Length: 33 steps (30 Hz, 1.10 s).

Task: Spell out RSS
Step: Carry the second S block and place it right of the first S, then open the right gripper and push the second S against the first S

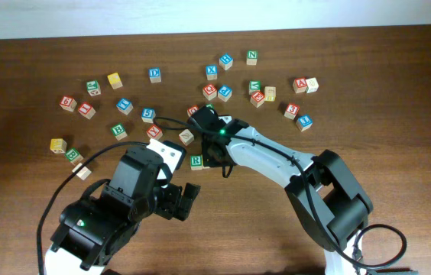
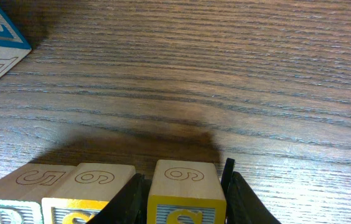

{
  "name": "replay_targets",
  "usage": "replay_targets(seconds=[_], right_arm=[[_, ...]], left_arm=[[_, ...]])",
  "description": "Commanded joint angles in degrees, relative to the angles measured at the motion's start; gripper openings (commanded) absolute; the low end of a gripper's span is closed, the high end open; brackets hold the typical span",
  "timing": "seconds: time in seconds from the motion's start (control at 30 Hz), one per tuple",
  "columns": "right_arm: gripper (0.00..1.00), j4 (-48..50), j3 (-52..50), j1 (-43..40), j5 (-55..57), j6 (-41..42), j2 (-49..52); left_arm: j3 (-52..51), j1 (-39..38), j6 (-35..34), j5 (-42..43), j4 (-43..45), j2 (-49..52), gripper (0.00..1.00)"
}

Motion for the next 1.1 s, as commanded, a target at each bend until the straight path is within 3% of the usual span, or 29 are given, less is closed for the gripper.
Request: replay_targets(seconds=[0.0,0.23,0.73,0.97,1.0,1.07], right_arm=[[0.28,0.2,-0.3,0.3,1.6,0.3,1.0],[0.37,0.6,-0.3,0.3,1.9,0.3,1.0],[0.37,1.6,0.1,-2.4,2.0,0.3,0.9],[0.37,1.4,6.4,-3.9,1.6,-3.3,0.9],[0.36,0.5,7.7,-3.9,1.6,-4.5,0.8],[0.09,-1.9,9.7,-4.0,2.1,-4.5,0.8]], left_arm=[[0.0,0.1,0.9,0.4,0.1,-0.2,0.99],[0.0,0.1,0.9,0.4,0.1,-0.2,1.0],[0.0,0.1,0.9,0.4,0.1,-0.2,0.99],[0.0,0.1,0.9,0.4,0.1,-0.2,0.99],[0.0,0.1,0.9,0.4,0.1,-0.2,0.99],[0.0,0.1,0.9,0.4,0.0,-0.2,0.99]])
